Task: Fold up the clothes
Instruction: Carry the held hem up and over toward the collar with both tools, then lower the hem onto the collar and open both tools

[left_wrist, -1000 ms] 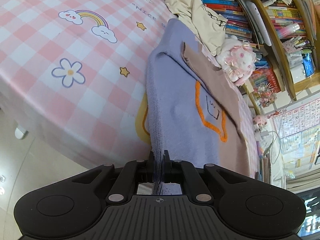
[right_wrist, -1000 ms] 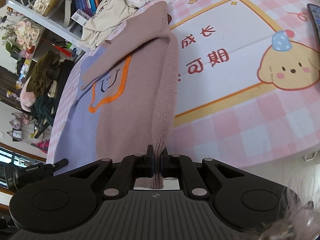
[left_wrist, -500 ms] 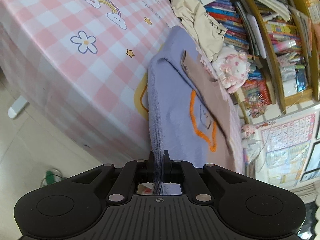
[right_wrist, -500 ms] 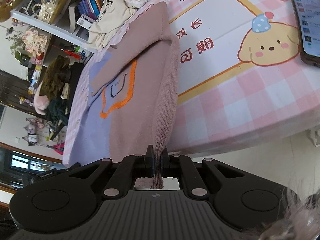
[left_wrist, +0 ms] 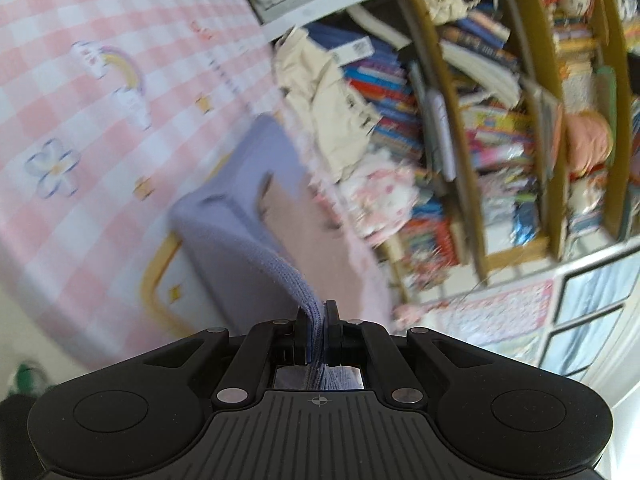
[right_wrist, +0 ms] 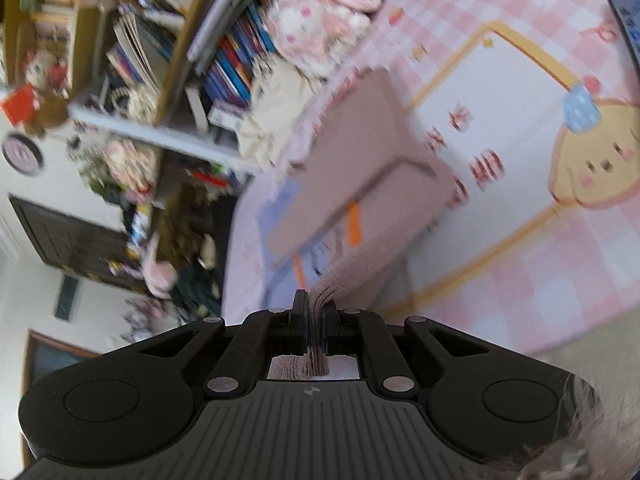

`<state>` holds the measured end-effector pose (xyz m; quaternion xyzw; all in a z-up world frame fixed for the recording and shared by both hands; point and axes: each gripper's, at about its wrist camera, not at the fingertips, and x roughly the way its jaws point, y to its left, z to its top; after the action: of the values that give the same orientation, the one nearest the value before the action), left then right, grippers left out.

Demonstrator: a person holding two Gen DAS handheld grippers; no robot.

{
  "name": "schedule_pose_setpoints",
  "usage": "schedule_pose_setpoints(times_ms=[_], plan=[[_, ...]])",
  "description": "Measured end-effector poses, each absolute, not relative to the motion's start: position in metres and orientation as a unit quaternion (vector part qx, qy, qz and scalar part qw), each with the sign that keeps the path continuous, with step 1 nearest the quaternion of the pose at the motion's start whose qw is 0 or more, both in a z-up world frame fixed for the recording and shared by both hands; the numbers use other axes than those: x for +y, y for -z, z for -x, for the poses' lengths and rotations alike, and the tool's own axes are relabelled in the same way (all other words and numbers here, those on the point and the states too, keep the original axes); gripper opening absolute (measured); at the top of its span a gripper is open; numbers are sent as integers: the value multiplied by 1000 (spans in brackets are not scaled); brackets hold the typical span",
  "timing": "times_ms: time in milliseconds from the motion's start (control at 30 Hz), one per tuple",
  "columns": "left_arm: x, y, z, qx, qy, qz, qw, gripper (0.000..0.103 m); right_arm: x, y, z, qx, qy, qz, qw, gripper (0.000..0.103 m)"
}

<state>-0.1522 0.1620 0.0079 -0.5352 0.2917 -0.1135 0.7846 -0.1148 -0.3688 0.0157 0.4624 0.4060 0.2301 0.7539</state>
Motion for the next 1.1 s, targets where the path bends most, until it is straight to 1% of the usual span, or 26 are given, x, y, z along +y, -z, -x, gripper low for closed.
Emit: schedule_pose_setpoints(times_ms=[200, 433, 767, 1067, 1100], plan=[[169, -24, 112, 251, 142, 554, 781, 4, -370, -33, 76, 352, -223, -492, 764, 6], [175, -33, 61, 242, 164, 545, 785, 4, -365, -43, 26, 328, -211, -496, 775, 6], [185, -18, -4, 275, 147, 537, 784, 4, -351, -26, -29, 319, -162, -509, 783, 7], [186, -2, -54, 343, 123, 492, 791, 6, -343, -2, -74, 347, -110, -490, 792, 7], [186, 0, -59, 350, 120, 487, 791, 8, -342, 2, -79, 351, -104, -488, 792, 8]])
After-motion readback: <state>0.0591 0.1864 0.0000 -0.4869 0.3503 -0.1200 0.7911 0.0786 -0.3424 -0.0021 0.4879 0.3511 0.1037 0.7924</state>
